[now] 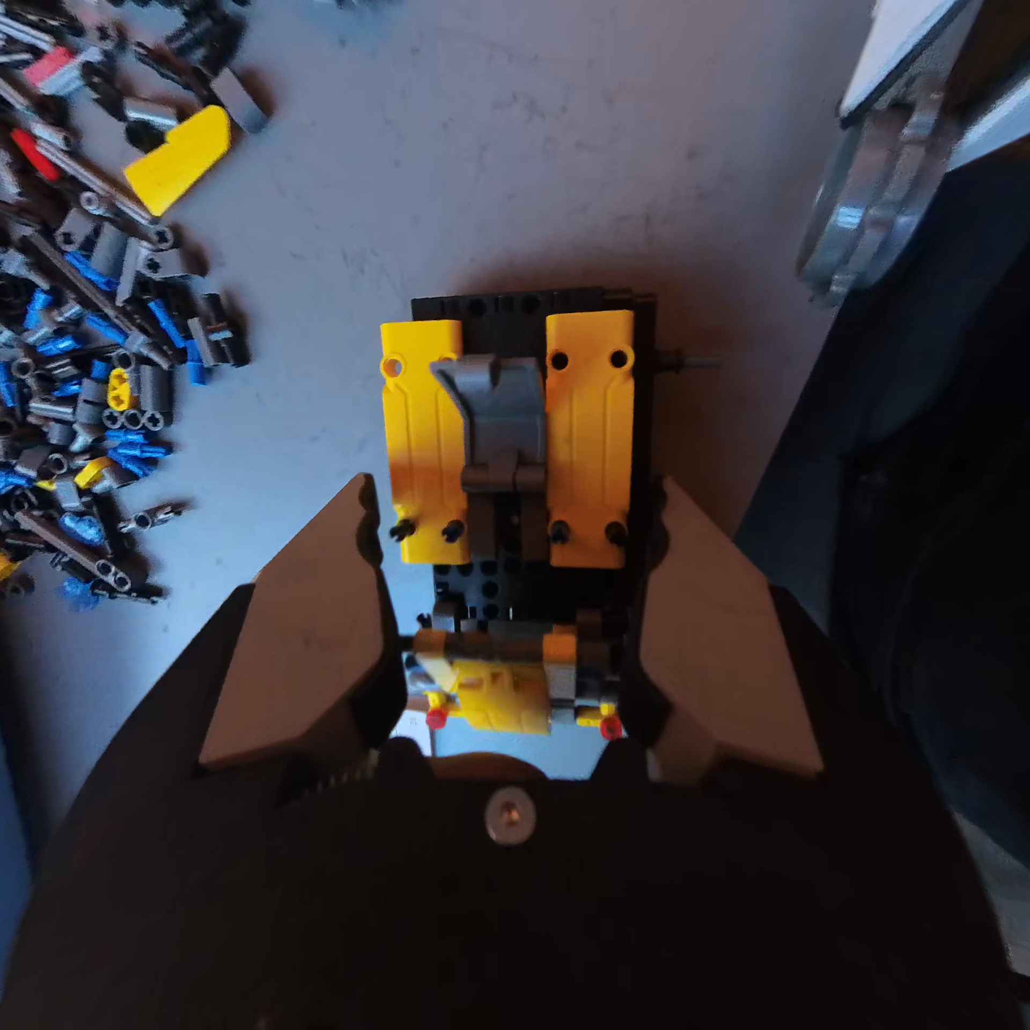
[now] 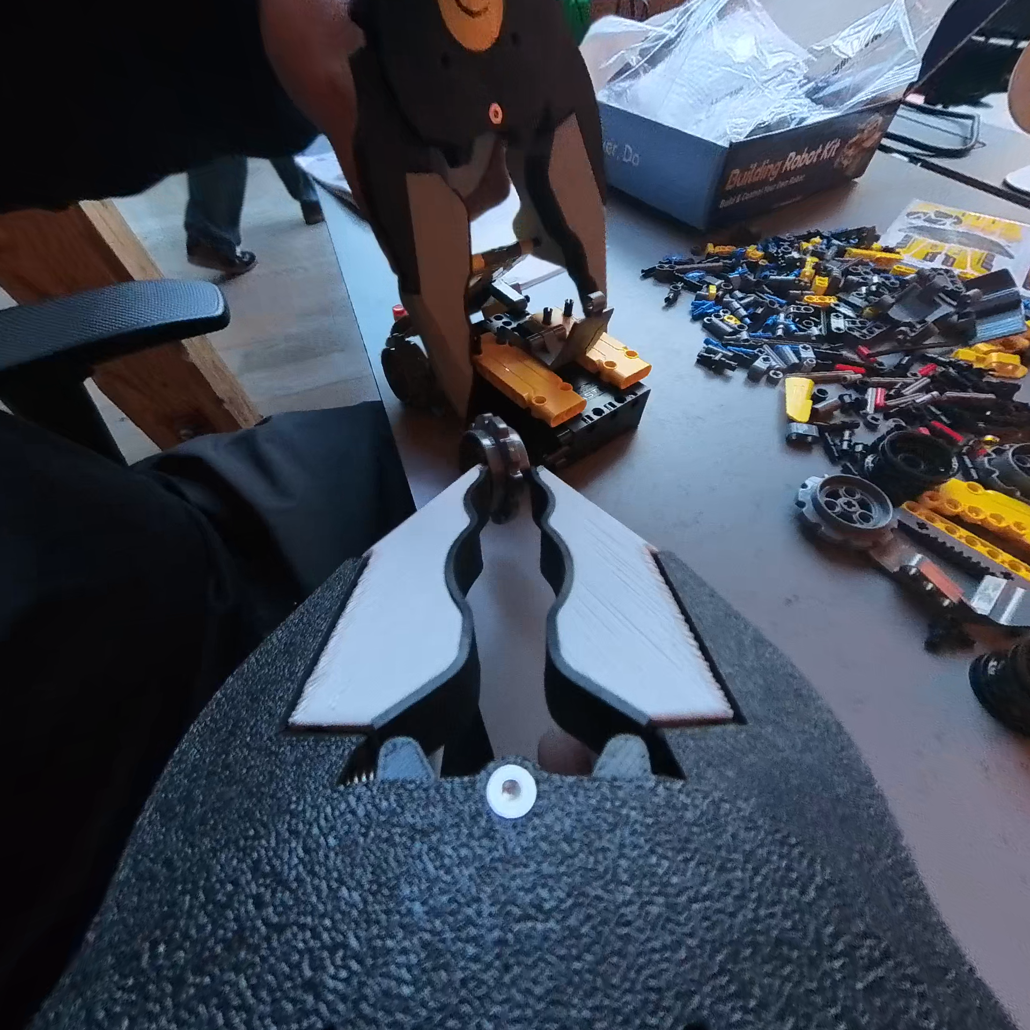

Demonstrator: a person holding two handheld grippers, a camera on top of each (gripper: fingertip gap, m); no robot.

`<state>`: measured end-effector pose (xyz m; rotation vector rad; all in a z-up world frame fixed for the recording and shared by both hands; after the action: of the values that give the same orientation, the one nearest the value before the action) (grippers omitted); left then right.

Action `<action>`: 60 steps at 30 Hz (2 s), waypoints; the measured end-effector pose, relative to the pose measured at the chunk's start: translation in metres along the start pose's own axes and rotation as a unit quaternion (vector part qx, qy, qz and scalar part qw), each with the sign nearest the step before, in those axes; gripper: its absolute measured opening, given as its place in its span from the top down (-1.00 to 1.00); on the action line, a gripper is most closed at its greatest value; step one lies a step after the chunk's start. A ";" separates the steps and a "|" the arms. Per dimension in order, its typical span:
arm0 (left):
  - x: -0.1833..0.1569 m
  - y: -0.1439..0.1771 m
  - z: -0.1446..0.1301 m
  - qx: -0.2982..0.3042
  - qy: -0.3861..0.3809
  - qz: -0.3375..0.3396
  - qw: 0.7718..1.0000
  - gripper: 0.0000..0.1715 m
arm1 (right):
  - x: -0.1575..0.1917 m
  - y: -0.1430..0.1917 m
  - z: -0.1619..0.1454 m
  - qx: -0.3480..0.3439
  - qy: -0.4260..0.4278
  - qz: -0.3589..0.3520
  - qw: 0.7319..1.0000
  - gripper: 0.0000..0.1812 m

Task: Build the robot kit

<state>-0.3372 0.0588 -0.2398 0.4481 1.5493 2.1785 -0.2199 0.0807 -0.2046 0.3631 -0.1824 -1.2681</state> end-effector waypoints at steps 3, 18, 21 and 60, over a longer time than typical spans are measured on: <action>0.001 0.009 0.000 -0.023 0.018 0.001 1.000 -0.08 | -0.002 -0.001 -0.002 0.003 0.001 -0.013 1.000 0.86; -0.003 0.018 -0.003 -0.076 0.043 0.027 0.996 -0.06 | -0.012 0.001 -0.004 -0.015 -0.039 -0.033 0.999 0.86; -0.004 0.026 0.000 -0.090 0.053 0.006 0.994 0.04 | -0.014 0.004 -0.006 -0.013 -0.036 -0.041 0.998 0.86; -0.001 -0.005 0.001 0.003 0.044 -0.083 0.996 -0.12 | 0.005 -0.014 -0.012 0.004 -0.118 0.043 0.992 0.85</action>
<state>-0.3348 0.0603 -0.2444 0.2191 1.5798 2.0920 -0.2268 0.0744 -0.2215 0.2084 -0.3996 -1.2227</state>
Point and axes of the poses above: each gripper's, where its closed fingertips meet, y back along the fingers, z out of its top, x = y × z across the jaws, the point moved 2 cm from there along y, back along the fingers, and after that the axes turned 6 degrees about y, right-handed, at the moved point
